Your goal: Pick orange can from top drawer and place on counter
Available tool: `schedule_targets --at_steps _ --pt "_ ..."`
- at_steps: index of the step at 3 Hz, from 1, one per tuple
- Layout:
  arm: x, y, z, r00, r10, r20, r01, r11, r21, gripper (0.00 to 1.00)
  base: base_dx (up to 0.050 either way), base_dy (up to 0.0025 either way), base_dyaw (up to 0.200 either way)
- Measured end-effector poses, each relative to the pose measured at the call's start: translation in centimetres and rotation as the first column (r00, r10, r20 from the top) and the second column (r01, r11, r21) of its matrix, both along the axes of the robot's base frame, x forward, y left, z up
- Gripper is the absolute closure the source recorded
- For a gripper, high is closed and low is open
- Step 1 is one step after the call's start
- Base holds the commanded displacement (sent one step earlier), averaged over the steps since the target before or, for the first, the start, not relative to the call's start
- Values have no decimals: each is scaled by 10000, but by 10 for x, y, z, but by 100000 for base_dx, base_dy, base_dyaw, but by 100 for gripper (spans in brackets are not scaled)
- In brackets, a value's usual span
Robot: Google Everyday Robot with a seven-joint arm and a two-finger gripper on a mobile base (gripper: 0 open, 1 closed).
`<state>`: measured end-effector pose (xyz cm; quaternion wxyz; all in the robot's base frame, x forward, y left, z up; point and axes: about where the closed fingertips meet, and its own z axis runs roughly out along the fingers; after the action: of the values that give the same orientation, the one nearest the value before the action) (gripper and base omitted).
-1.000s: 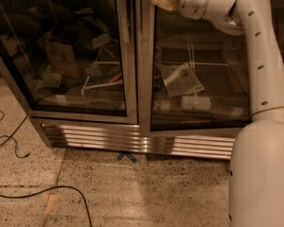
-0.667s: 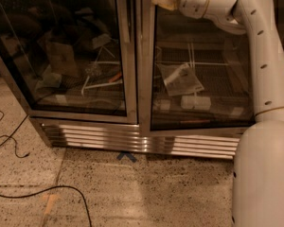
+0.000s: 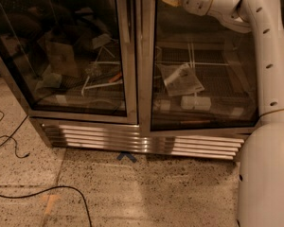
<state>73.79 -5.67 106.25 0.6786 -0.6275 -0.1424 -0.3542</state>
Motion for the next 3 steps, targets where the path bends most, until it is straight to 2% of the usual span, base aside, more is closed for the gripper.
schedule_targets --at_steps 1,3 --pt "-4 -2 1 9987 -497 110 501 9978 -445 100 0 0 0" --pt "0 -4 1 9987 -497 110 502 9977 -445 100 0 0 0"
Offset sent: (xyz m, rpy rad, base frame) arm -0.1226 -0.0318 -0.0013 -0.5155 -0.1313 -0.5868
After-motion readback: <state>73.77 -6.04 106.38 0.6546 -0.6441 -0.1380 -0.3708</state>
